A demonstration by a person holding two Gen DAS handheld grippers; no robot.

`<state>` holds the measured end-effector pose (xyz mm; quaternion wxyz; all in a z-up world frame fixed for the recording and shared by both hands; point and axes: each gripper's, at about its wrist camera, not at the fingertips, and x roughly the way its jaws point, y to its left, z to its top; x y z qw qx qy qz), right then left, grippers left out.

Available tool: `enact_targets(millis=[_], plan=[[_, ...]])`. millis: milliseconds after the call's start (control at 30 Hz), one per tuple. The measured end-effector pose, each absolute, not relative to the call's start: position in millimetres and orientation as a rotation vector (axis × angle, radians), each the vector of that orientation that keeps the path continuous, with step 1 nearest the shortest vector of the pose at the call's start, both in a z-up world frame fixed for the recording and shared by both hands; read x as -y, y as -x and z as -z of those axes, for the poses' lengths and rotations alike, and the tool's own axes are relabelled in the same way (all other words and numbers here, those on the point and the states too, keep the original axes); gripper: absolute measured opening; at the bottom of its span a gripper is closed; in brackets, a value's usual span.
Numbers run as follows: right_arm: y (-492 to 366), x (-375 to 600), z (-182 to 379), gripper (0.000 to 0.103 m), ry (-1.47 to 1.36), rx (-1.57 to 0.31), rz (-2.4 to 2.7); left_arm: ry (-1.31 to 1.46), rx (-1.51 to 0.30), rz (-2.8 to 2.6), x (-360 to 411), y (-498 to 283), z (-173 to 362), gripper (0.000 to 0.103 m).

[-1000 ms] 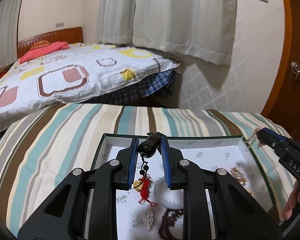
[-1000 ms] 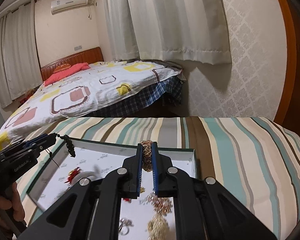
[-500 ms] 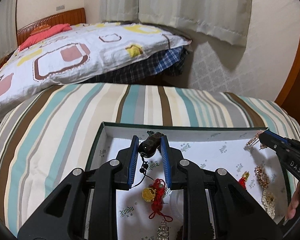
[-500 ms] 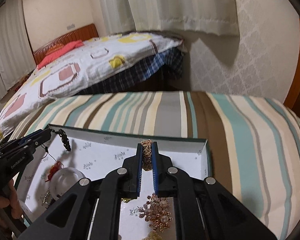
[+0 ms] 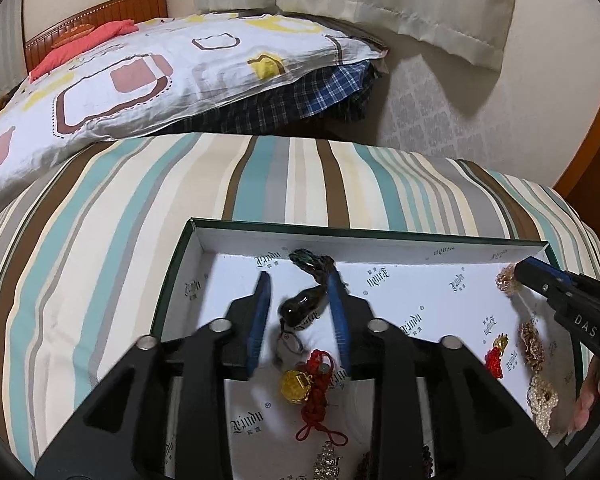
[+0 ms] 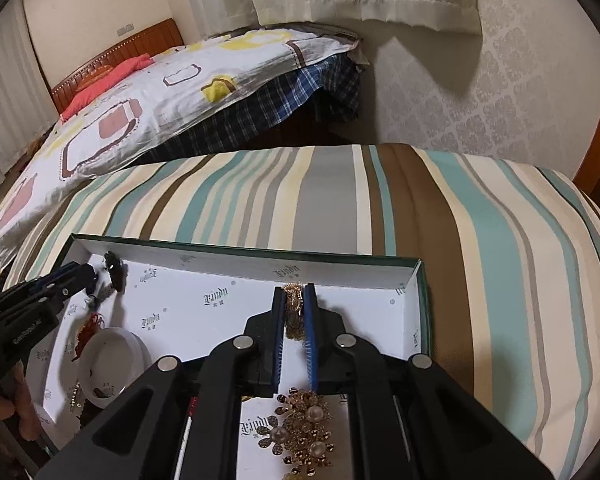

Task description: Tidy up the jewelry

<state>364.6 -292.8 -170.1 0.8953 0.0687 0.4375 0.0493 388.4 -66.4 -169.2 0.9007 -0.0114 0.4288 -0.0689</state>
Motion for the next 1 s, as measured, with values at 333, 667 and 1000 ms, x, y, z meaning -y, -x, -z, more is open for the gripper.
enact_targets(millis=[333, 667, 1000], plan=[[-351.0, 295.0, 157.2, 0.061, -0.145, -0.83, -0.067, -0.021, -0.828, 0.126, 71.9, -375.6, 161.1, 0.071], [-309.4, 288.8, 145.7, 0.076, -0.106, -0.73, -0.028, -0.009, -0.756, 0.136, 72.4, -334.6, 142.6, 0.085], [-243.0, 286.7, 134.7, 0.079, -0.099, -0.691, 0.001, 0.019, -0.713, 0.126, 63.6, -262.7, 127.4, 0.09]])
